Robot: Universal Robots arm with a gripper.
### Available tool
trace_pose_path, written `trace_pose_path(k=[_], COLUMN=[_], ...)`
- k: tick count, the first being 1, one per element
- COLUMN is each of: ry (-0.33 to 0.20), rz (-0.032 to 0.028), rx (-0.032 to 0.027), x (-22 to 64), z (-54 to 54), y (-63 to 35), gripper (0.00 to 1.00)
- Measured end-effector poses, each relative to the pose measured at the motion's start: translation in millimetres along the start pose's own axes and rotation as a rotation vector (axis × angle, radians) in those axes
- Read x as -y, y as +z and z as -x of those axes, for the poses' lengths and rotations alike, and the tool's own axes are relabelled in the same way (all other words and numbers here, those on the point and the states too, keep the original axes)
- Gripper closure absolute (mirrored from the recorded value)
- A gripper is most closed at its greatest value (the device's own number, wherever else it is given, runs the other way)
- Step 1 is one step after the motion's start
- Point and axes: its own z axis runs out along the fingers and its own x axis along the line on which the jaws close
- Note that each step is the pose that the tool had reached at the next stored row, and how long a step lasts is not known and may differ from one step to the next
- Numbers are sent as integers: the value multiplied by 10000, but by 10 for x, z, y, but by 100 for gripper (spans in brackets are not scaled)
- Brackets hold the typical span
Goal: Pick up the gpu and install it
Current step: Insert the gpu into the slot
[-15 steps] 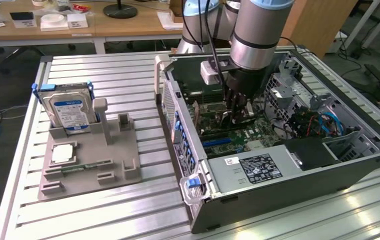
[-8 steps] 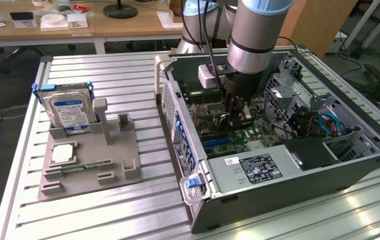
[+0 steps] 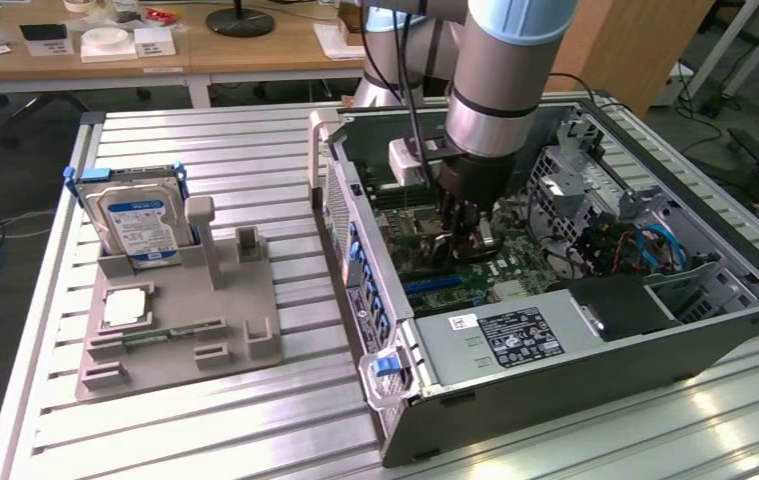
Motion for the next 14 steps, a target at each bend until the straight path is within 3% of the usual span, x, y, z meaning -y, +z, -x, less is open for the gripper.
trace_pose_path(k=[4, 9, 14], ry=[1, -1, -14], rz=[1, -6, -120], rx=[-1, 0, 7], x=[-7, 4, 15], z=[-5, -5, -4], y=[65, 69, 70], gripper=[72, 72, 72])
